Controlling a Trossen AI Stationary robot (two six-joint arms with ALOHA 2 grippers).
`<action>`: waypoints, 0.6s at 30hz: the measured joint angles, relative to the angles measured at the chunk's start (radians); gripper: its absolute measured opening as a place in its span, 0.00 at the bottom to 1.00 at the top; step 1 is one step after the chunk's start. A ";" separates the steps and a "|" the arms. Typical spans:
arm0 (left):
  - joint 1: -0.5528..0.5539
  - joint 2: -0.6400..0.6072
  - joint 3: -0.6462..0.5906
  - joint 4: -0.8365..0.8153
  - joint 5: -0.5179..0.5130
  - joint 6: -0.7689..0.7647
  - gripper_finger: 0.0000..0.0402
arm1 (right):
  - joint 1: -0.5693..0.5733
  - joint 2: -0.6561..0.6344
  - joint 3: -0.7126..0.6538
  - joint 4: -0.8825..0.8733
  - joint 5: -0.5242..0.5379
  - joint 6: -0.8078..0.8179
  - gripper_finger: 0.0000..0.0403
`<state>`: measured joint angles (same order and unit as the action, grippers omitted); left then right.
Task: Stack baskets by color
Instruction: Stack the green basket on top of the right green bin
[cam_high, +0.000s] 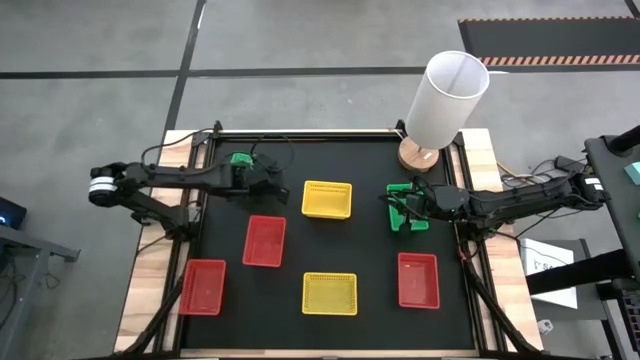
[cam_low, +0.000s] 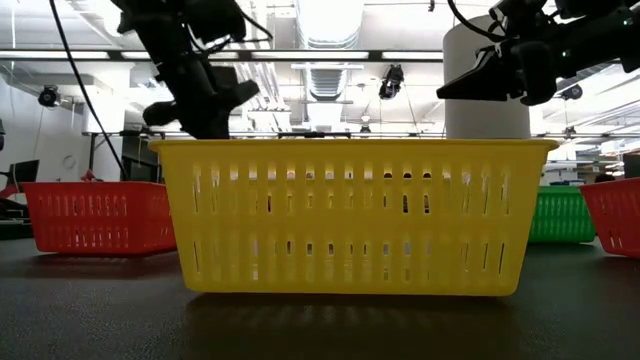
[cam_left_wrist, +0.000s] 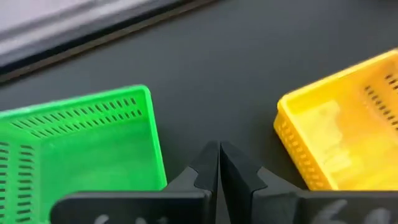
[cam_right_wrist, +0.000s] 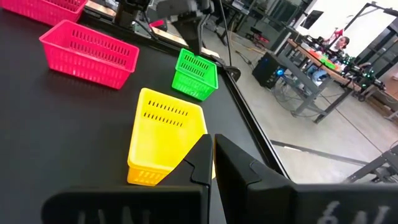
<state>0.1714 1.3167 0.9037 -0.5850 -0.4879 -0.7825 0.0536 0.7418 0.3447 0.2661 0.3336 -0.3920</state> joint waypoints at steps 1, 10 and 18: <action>0.001 0.007 -0.005 0.001 0.018 0.002 0.00 | 0.000 0.000 0.000 0.000 0.000 0.000 0.02; 0.022 0.018 -0.032 -0.002 0.066 0.092 0.14 | 0.000 0.000 0.000 0.000 0.000 0.029 0.02; 0.032 0.018 -0.044 -0.001 0.060 0.113 0.32 | 0.000 0.000 0.006 0.001 0.000 0.026 0.02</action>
<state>0.2033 1.3346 0.8599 -0.5858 -0.4277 -0.6698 0.0536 0.7418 0.3504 0.2668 0.3336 -0.3664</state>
